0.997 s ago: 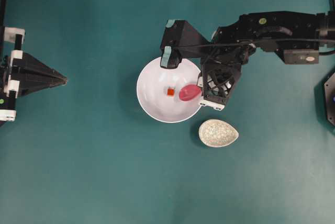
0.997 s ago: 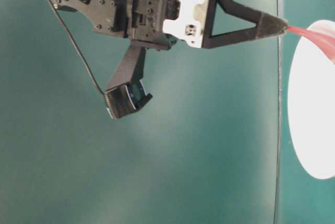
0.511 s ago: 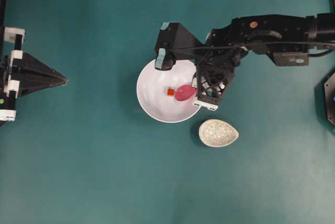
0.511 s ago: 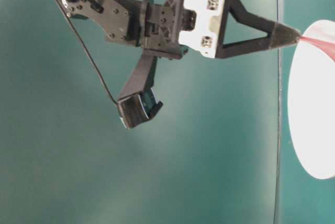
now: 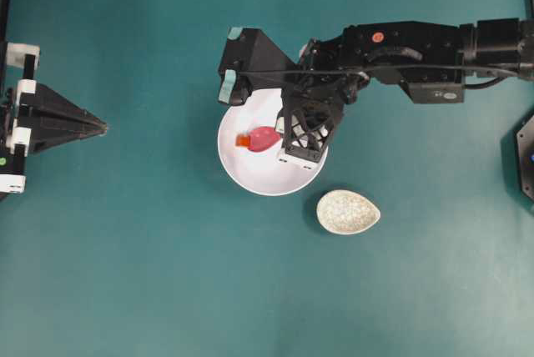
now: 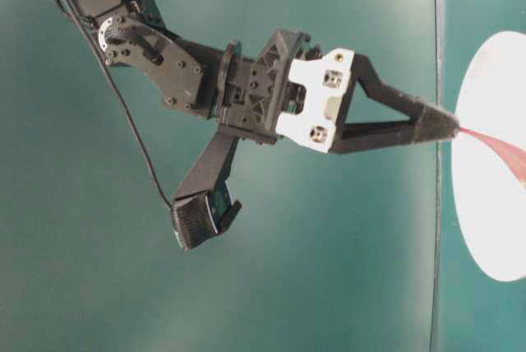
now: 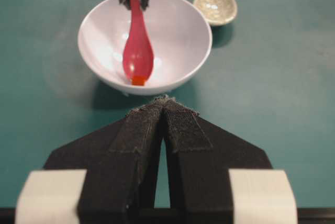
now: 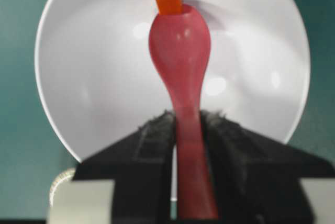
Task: Grip the spoon and scoop the red block from the bowl with right arm.
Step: 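Lower the spoon into the bowl and push its tip under the red cube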
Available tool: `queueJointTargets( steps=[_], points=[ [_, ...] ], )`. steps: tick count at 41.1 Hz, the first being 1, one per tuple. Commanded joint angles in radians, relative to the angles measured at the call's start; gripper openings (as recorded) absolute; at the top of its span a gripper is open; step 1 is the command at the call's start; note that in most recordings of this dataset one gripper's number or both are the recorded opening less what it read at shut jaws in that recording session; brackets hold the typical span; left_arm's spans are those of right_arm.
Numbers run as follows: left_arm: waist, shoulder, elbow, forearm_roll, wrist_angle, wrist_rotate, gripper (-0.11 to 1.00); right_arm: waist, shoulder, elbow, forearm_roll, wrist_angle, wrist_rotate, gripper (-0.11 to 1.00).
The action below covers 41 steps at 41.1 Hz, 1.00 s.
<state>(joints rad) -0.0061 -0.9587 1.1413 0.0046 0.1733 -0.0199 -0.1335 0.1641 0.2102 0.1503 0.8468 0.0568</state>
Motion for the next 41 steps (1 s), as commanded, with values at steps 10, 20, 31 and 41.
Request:
queueJointTargets(
  steps=[10, 20, 31, 41],
  points=[
    [0.0, 0.006, -0.025, 0.0, -0.012, 0.0, 0.0, 0.011, -0.017, -0.028, 0.0, -0.061, 0.011, 0.25],
    [0.0, 0.006, -0.023, 0.0, -0.012, 0.0, 0.0, 0.012, -0.015, -0.026, 0.003, -0.081, 0.011, 0.25],
    [0.0, 0.006, -0.025, 0.0, -0.012, 0.0, 0.0, 0.014, -0.02, -0.018, 0.003, -0.081, 0.011, 0.25],
    [-0.002, 0.006, -0.025, 0.0, -0.012, -0.002, 0.0, 0.021, -0.026, -0.009, 0.002, -0.081, 0.011, 0.25]
  ],
)
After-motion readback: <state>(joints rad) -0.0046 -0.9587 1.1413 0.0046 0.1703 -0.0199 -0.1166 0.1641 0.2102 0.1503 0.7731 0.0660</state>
